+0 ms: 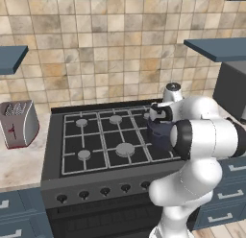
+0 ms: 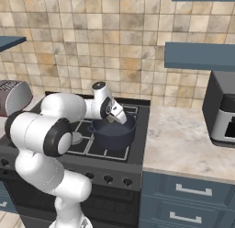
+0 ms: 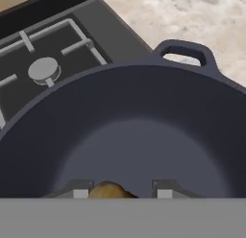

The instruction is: Turn on the burner for the pot on the stove. Wait thirty seconds for the pot to heat up. Then add the garlic to the pot.

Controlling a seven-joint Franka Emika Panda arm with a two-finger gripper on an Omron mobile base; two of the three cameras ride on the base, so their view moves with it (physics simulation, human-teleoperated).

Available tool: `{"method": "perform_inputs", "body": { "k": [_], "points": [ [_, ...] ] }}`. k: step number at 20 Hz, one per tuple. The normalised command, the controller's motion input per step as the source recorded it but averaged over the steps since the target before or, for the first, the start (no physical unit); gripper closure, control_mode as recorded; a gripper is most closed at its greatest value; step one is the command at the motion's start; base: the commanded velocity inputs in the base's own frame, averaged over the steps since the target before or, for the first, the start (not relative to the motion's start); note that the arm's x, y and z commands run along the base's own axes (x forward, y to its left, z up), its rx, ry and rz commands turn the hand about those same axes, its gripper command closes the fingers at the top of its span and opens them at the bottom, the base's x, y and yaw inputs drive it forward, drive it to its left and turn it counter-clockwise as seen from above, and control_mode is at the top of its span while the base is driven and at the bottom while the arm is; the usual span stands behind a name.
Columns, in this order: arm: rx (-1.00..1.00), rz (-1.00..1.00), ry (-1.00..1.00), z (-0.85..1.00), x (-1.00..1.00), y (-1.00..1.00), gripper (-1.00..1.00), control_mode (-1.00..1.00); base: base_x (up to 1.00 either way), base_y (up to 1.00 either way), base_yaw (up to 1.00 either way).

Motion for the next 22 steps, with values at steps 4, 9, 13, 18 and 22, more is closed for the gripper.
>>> {"method": "perform_inputs", "body": {
  "k": [4,9,13,18,22],
  "points": [
    [0.00,-0.02,0.00,-0.15,0.00,-0.16,1.00,-1.00,0.00,0.00,0.00],
    [0.00,-0.03,0.05,-0.16,0.00,-0.10,1.00,-1.00,0.00,0.00,0.00],
    [0.04,-0.01,0.11,-0.13,0.03,0.00,1.00,-1.00,0.00,0.00,0.00],
    [0.05,-0.02,0.07,-0.10,0.06,-0.02,1.00,-1.00,0.00,0.00,0.00],
    [0.04,-0.01,0.03,-0.20,0.05,-0.06,1.00,-1.00,0.00,0.00,0.00]
  ]
}}
